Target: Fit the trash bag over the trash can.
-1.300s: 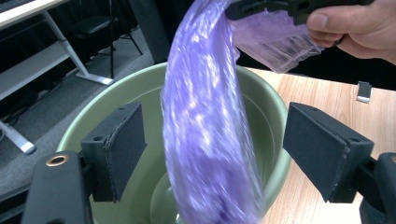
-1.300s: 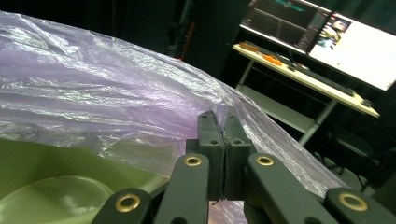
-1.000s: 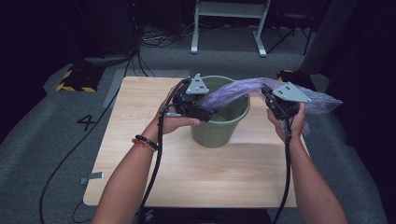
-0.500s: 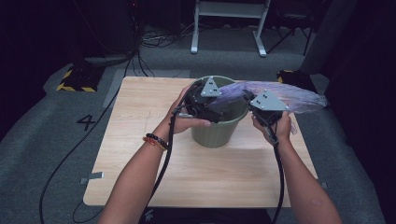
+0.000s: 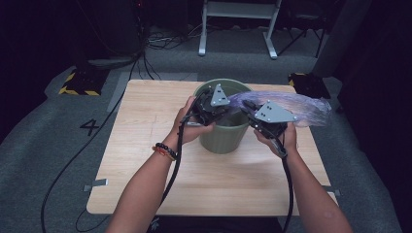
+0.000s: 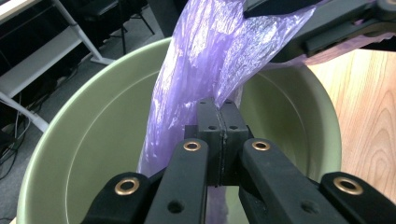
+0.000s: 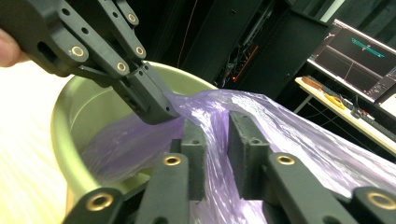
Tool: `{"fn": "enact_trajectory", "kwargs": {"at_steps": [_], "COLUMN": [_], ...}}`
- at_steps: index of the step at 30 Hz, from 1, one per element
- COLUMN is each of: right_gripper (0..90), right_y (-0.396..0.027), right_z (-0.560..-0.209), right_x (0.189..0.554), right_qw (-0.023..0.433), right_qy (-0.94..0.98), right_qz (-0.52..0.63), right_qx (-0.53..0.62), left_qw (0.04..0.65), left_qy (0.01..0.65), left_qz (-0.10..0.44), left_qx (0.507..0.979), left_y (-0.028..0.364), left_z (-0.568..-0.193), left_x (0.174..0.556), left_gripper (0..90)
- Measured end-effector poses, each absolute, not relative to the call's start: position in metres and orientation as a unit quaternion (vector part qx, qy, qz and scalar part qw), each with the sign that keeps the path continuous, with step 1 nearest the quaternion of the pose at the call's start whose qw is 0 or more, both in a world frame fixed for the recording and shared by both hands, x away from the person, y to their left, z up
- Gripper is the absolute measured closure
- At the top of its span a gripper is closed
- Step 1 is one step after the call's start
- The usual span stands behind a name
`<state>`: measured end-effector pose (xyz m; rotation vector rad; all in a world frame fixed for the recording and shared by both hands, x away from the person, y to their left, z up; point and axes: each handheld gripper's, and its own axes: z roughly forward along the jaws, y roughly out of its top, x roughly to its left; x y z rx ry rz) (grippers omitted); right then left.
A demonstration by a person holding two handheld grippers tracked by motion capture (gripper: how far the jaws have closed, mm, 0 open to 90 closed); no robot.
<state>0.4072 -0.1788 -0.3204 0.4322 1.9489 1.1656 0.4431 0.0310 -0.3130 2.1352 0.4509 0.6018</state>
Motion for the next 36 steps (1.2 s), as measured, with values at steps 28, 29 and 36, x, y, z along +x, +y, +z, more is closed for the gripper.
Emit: {"fn": "enact_trajectory", "kwargs": {"at_steps": [28,29,36], "right_gripper": [45.3,51.7,81.9], "right_y": [-0.254,-0.256,-0.257], "right_z": [-0.348,-0.350,-0.353], "right_x": [0.395,0.395,0.400], "right_qw": [0.446,0.442,0.434], "right_qy": [0.765,0.767,0.768], "right_qz": [0.403,0.404,0.417], "right_qx": [0.229,0.231,0.219], "left_qw": [0.436,0.435,0.433], "left_qy": [0.219,0.219,0.218], "left_qz": [0.232,0.231,0.228], "left_qx": [0.842,0.842,0.844], "left_y": [0.065,0.066,0.068], "left_z": [-0.320,-0.320,-0.323], "left_x": [0.455,0.455,0.456], "left_gripper": [90.0,90.0,90.0]}}
